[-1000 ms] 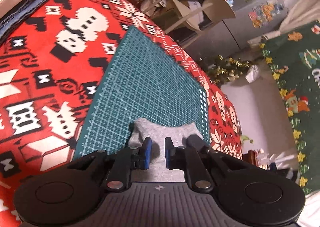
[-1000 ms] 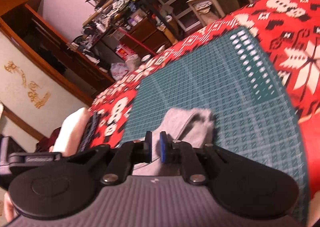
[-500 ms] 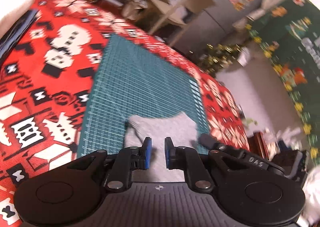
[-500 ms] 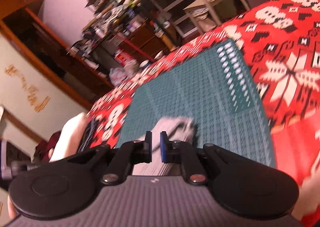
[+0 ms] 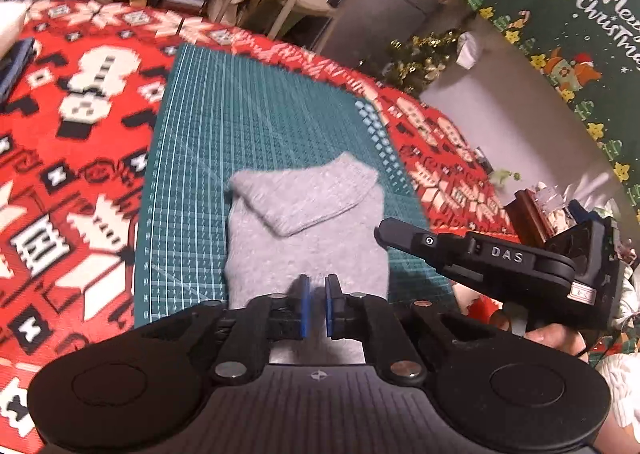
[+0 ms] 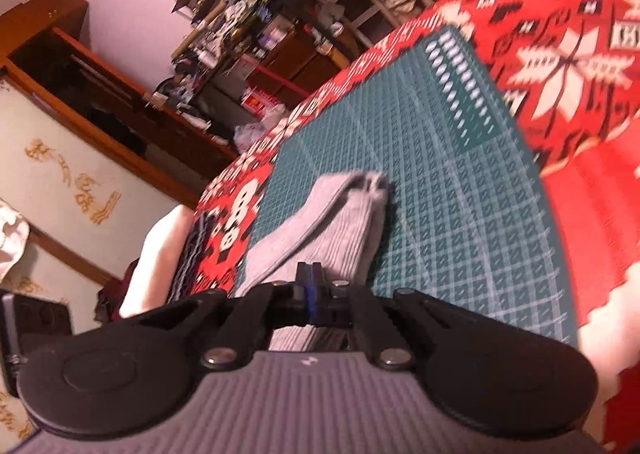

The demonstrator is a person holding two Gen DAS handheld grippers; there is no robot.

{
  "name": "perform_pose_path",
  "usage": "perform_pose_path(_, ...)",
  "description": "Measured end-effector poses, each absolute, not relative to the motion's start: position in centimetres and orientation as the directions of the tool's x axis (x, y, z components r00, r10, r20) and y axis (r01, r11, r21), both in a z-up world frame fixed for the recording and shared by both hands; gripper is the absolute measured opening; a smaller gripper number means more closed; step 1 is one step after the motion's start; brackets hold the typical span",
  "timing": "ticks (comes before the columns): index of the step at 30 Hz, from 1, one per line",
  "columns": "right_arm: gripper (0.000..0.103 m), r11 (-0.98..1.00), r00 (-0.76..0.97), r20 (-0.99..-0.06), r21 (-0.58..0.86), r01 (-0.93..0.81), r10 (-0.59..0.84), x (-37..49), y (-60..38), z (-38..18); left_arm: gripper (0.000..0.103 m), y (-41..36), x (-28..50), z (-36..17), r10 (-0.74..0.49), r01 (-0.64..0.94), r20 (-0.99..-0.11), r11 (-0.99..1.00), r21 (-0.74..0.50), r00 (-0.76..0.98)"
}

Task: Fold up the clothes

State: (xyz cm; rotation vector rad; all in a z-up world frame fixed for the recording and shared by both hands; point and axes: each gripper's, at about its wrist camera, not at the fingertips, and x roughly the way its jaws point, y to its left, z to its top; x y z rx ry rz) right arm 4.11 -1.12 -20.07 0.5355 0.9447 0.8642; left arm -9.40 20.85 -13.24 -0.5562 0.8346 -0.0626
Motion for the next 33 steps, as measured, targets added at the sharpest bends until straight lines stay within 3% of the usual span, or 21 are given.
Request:
perform_pose_path(4, 0.002, 0.510, 0.270, -0.434, 0.760, -0.403, 0.860, 4.1, -1.2, -19.3, 0.007, 20.7, -8.4, -12.8, -0.295, -0.136, -0.646, 0.837, -0.530, 0.704)
perform_pose_path(8, 0.000, 0.517, 0.218, -0.470, 0.747, -0.417, 0.855, 3.6, 0.6, -20.1, 0.008, 20.1, -7.1, -14.7, -0.267, -0.165, -0.701, 0.860, -0.483, 0.662)
perform_pose_path(20, 0.000, 0.532, 0.257, -0.466, 0.757, -0.379, 0.847, 4.0, -1.7, -21.1, 0.003, 21.7, -9.6, -14.8, -0.263, -0.193, -0.699, 0.844, -0.501, 0.665)
perform_pose_path(26, 0.000, 0.497, 0.229, -0.441, 0.777, -0.388, 0.868, 2.7, -1.5, -19.5, 0.003, 20.7, -10.5, -12.8, -0.343, -0.076, -0.630, 0.838, -0.541, 0.697)
perform_pose_path(33, 0.000, 0.504, 0.180, -0.472, 0.787, -0.355, 0.863, 1.4, -1.3, -21.5, 0.003, 20.2, -10.9, -15.3, -0.355, -0.097, -0.687, 0.845, -0.526, 0.634)
